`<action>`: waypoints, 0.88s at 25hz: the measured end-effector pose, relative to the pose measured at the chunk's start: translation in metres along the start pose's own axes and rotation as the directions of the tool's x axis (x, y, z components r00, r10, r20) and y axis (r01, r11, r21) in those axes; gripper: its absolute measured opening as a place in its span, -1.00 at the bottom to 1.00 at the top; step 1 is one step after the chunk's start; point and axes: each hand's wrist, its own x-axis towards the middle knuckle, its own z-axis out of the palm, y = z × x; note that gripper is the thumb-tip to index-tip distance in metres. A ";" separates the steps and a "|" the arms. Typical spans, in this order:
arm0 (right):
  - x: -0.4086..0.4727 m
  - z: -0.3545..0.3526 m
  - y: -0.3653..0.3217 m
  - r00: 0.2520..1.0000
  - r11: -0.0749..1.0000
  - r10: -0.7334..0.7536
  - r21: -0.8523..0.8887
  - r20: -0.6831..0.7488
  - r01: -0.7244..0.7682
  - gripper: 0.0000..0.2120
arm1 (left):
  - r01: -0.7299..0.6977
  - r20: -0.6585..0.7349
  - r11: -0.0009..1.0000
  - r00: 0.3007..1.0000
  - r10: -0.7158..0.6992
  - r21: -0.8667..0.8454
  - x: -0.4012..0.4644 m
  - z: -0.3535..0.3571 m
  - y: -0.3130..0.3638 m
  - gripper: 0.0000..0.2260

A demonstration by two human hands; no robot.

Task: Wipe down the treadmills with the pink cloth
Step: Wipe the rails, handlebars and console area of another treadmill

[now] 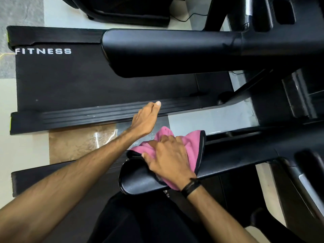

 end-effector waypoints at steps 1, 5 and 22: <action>-0.015 -0.003 0.004 0.997 0.998 -0.036 0.039 -0.072 0.039 -0.59 | -0.002 -0.003 1.000 1.000 0.002 -0.004 0.001 0.000 0.002 -0.68; -0.036 -0.035 0.117 0.967 0.967 0.248 0.065 -0.061 -0.245 -0.60 | -0.039 0.000 0.999 0.999 0.039 -0.008 -0.005 0.002 0.009 -0.66; -0.034 -0.050 0.243 0.877 0.875 0.477 -0.064 -0.054 -0.480 -0.51 | -0.081 -0.006 0.997 0.997 0.081 -0.010 -0.039 0.047 0.048 -0.24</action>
